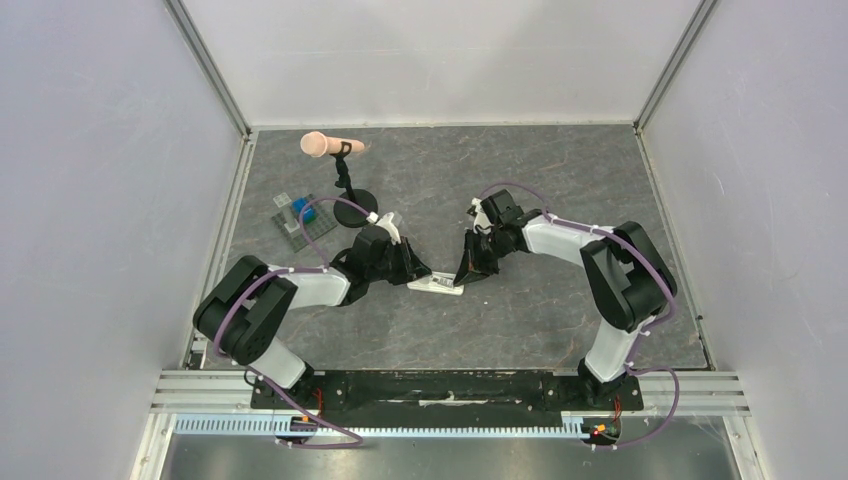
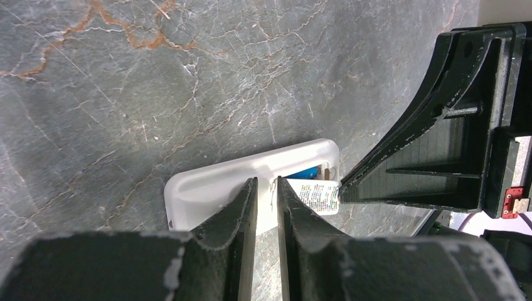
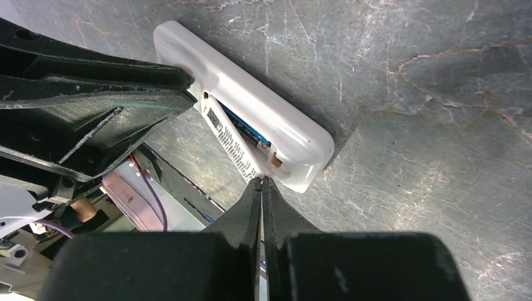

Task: Load the batteries into the remote control
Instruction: Load the battery cover into the remote control.

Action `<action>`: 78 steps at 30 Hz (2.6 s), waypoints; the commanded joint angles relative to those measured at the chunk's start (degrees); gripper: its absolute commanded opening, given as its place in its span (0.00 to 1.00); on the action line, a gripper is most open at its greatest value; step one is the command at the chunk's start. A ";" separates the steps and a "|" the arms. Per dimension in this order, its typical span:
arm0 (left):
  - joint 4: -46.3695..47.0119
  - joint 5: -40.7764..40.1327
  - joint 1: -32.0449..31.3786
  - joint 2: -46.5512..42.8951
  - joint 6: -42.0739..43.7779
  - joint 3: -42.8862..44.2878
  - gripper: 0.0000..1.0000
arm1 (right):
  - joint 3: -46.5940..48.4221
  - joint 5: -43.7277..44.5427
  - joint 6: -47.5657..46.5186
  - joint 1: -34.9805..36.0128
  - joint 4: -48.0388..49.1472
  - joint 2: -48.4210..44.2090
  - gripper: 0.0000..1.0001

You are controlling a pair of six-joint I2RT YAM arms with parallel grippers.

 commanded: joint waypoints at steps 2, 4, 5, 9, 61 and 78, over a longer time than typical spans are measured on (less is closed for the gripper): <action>-3.38 -0.44 0.09 1.76 3.46 0.13 0.24 | 4.58 2.08 -2.09 0.27 1.25 2.19 0.00; -3.60 -0.55 0.09 1.79 3.64 0.15 0.24 | 5.24 2.48 -2.71 0.38 0.76 2.63 0.00; -3.77 -0.53 0.09 1.76 3.62 0.18 0.24 | 5.61 2.64 -3.01 0.39 0.53 2.71 0.00; -4.44 -0.73 0.07 2.04 3.93 0.28 0.24 | 6.65 2.73 -3.57 0.61 0.60 2.86 0.00; -4.71 0.50 0.09 -1.32 3.31 2.77 0.24 | 3.86 11.11 -0.59 4.18 -1.30 2.62 0.07; -0.20 4.63 -0.42 -6.50 2.79 -0.42 0.24 | 6.60 24.45 -2.40 10.32 -6.24 2.67 0.11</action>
